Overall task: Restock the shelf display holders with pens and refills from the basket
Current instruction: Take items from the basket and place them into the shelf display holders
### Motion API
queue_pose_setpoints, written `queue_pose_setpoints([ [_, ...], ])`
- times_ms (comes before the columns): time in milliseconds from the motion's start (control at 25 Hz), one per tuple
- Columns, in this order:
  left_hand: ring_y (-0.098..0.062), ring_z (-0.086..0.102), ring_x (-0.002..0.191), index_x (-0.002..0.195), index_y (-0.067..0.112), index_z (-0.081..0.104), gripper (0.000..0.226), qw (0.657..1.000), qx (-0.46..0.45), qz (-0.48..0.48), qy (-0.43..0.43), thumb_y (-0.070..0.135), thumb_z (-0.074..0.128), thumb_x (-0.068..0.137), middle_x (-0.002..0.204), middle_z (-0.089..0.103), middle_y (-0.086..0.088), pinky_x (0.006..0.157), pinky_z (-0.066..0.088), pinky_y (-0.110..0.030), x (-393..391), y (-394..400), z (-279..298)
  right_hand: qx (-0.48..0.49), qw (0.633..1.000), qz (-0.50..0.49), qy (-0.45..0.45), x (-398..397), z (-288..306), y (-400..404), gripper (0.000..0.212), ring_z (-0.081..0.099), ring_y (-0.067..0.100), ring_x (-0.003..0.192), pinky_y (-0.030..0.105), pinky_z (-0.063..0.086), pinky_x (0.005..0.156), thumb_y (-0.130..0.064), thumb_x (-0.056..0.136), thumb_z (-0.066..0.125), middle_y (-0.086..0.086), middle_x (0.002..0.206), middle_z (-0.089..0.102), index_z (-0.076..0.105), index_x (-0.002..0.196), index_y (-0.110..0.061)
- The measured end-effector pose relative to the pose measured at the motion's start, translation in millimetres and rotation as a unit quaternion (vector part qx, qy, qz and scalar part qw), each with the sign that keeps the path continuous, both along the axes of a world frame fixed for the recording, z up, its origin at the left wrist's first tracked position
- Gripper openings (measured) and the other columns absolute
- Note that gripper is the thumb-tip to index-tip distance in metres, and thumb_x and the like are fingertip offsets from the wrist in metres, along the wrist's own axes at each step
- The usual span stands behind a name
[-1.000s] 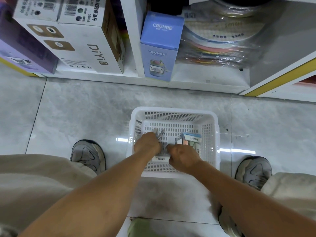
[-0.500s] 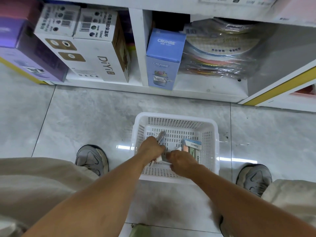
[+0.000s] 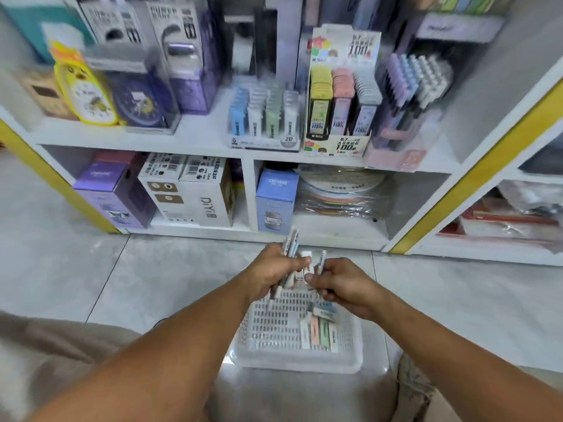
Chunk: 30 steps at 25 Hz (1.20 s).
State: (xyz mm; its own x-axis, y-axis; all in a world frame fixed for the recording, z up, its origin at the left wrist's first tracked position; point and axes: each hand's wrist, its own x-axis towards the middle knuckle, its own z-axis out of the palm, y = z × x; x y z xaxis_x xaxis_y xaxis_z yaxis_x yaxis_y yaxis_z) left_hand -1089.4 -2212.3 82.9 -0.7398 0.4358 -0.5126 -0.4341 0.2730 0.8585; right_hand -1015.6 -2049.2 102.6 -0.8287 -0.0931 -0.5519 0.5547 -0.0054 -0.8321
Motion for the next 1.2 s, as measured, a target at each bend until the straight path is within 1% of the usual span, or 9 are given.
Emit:
queue_pose_setpoints([
  [120,-0.018,0.052,0.044,0.093,-0.009,0.067,0.031,0.998,0.053,0.005,0.023,0.016,0.08,0.08,0.064,0.065,-0.013,0.041,0.04,-0.025,-1,6,59,-0.008,0.998,0.018,0.059,3,62,0,0.003,0.044,0.012,0.053,0.021,0.036,0.048,0.0,0.092,0.065,0.004,0.061,0.057,0.067,0.09,0.0],
  [280,-0.023,0.059,0.052,0.095,-0.001,0.067,0.021,0.989,0.114,0.081,0.039,0.009,0.076,0.079,0.072,0.069,-0.016,0.043,0.046,-0.026,-5,4,134,-0.022,0.991,-0.002,0.13,7,137,5,0.013,0.052,0.015,0.056,0.021,0.041,0.051,0.004,0.095,0.059,0.016,0.076,0.067,0.063,0.106,0.009],
  [400,-0.021,0.065,0.055,0.097,-0.001,0.065,0.023,0.983,0.123,0.119,0.065,0.003,0.074,0.076,0.074,0.073,-0.015,0.042,0.048,-0.024,-11,-3,184,0.059,0.981,-0.002,0.187,10,182,6,0.023,0.048,0.018,0.056,0.028,0.031,0.053,-0.009,0.094,0.067,0.017,0.081,0.069,0.06,0.113,0.0],
  [520,-0.018,0.059,0.049,0.101,0.0,0.066,0.031,0.981,0.135,0.112,0.084,0.007,0.081,0.075,0.069,0.071,-0.013,0.039,0.042,-0.022,-14,-7,220,0.086,0.973,-0.021,0.213,7,209,1,0.018,0.051,0.019,0.063,0.027,0.039,0.057,-0.014,0.097,0.063,0.01,0.074,0.062,0.061,0.113,-0.006],
  [600,-0.016,0.056,0.044,0.098,0.0,0.066,0.034,0.977,0.167,0.105,0.078,0.014,0.085,0.072,0.066,0.07,-0.012,0.037,0.041,-0.02,-16,-7,232,0.062,0.972,-0.025,0.224,5,221,-4,0.014,0.049,0.018,0.055,0.026,0.04,0.049,-0.014,0.098,0.061,0.009,0.07,0.058,0.063,0.111,-0.009],
  [760,-0.017,0.057,0.042,0.087,0.001,0.068,0.02,0.973,0.165,0.125,0.104,0.004,0.081,0.071,0.06,0.066,-0.012,0.036,0.043,-0.02,-23,-3,239,0.068,0.971,-0.001,0.228,-1,233,1,0.018,0.048,0.015,0.05,0.025,0.037,0.043,-0.009,0.096,0.064,0.009,0.072,0.062,0.07,0.113,-0.009],
  [920,-0.017,0.055,0.037,0.098,-0.007,0.063,0.026,0.954,0.206,0.212,0.054,0.001,0.077,0.076,0.06,0.066,-0.016,0.033,0.041,-0.019,-39,2,236,0.032,0.963,-0.095,0.251,-10,247,37,0.02,0.067,0.02,0.07,0.024,0.059,0.067,0.006,0.085,0.071,0.016,0.082,0.068,0.066,0.105,0.004],
  [1040,-0.014,0.053,0.036,0.093,-0.004,0.066,0.021,0.965,0.205,0.164,0.005,0.009,0.077,0.08,0.063,0.067,-0.014,0.033,0.041,-0.018,-38,18,230,-0.033,0.925,-0.207,0.318,-24,261,71,0.011,0.07,0.019,0.073,0.024,0.06,0.075,0.006,0.087,0.068,0.014,0.082,0.071,0.07,0.097,0.001],
  [1200,-0.013,0.05,0.037,0.087,0.004,0.067,0.018,0.972,0.193,0.124,-0.043,0.017,0.079,0.08,0.067,0.068,-0.013,0.035,0.042,-0.017,-38,56,227,0.189,0.855,-0.243,0.417,-45,275,109,0.018,0.068,0.016,0.065,0.025,0.058,0.068,-0.002,0.089,0.07,0.007,0.074,0.068,0.068,0.106,-0.008],
])
